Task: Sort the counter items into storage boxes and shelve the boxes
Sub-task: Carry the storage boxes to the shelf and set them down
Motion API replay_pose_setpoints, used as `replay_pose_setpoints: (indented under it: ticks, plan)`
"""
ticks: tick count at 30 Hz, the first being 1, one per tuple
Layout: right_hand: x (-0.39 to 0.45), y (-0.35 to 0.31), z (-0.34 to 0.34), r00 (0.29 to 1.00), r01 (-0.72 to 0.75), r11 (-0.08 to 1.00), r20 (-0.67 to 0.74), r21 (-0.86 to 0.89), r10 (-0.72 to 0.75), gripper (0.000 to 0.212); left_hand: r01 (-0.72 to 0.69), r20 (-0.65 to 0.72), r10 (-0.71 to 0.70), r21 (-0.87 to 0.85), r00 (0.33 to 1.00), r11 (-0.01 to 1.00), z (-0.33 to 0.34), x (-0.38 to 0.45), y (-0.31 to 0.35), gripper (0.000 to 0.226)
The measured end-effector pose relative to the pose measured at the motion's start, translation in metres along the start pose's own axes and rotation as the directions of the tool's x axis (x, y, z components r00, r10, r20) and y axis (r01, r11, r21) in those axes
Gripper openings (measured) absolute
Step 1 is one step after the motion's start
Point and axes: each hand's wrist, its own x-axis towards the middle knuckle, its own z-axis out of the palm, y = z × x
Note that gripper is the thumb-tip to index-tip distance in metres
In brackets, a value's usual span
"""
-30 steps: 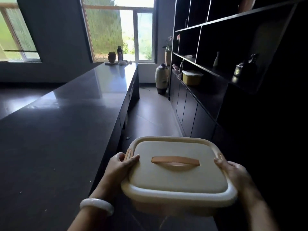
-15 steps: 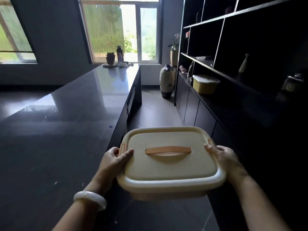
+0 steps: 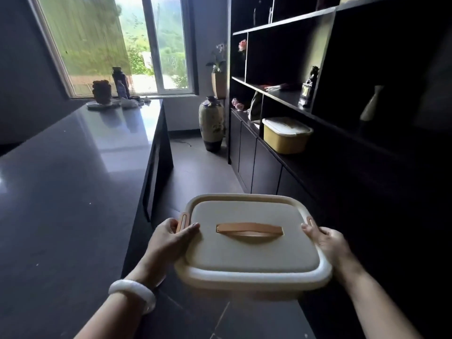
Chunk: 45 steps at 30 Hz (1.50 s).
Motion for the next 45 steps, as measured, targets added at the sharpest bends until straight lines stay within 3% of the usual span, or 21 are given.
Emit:
replay_pose_setpoints:
  ticks: [6,10,14,16,19,25,30,32,34,38,45]
  plan:
    - [0.141,-0.013,0.012,0.996,-0.002,1.000,-0.084,0.029,0.005,0.026,-0.006,0.053,0.003,0.051,0.999,0.999,0.066,0.161,-0.005,0.041]
    - [0.219,-0.028,0.012,0.986,-0.004,0.999,-0.169,0.034,0.010,0.037,-0.027,0.103,0.015,0.118,0.995,0.993,0.113,0.259,0.007,0.036]
    - [0.276,-0.035,0.002,0.954,-0.037,0.998,-0.296,0.051,0.051,0.045,-0.029,0.215,0.002,0.124,0.977,0.992,0.161,0.340,0.018,0.047]
    - [0.301,-0.034,-0.003,0.930,-0.052,0.997,-0.361,0.050,0.067,0.045,-0.035,0.291,0.000,0.116,0.957,0.993,0.191,0.380,0.023,0.042]
    - [0.338,-0.032,-0.010,0.867,-0.056,0.998,-0.494,0.037,0.067,0.047,-0.034,0.423,-0.009,0.094,0.906,0.995,0.239,0.436,0.027,0.035]
    - [0.405,-0.041,-0.015,0.731,-0.124,0.991,-0.672,0.043,0.121,0.040,-0.027,0.599,-0.015,0.061,0.801,0.998,0.326,0.542,0.036,0.046]
    - [0.447,-0.035,-0.012,0.593,-0.150,0.982,-0.784,0.116,0.183,0.034,-0.113,0.724,0.013,0.089,0.689,0.990,0.390,0.608,0.059,0.041]
    - [0.460,-0.034,-0.009,0.527,-0.166,0.974,-0.821,0.154,0.220,0.065,-0.105,0.783,0.009,0.072,0.622,0.992,0.411,0.628,0.063,0.044]
    - [0.471,-0.031,-0.012,0.473,-0.173,0.969,-0.848,0.177,0.239,0.079,-0.097,0.828,0.002,0.064,0.561,0.993,0.430,0.642,0.065,0.048]
    - [0.488,-0.019,-0.019,0.409,-0.219,0.955,-0.871,0.198,0.274,0.065,-0.074,0.876,-0.012,0.054,0.483,0.996,0.465,0.658,0.059,0.038]
    - [0.500,0.006,-0.022,0.322,-0.232,0.938,-0.890,0.257,0.323,0.054,-0.036,0.905,-0.044,0.065,0.424,0.997,0.507,0.669,0.037,0.030]
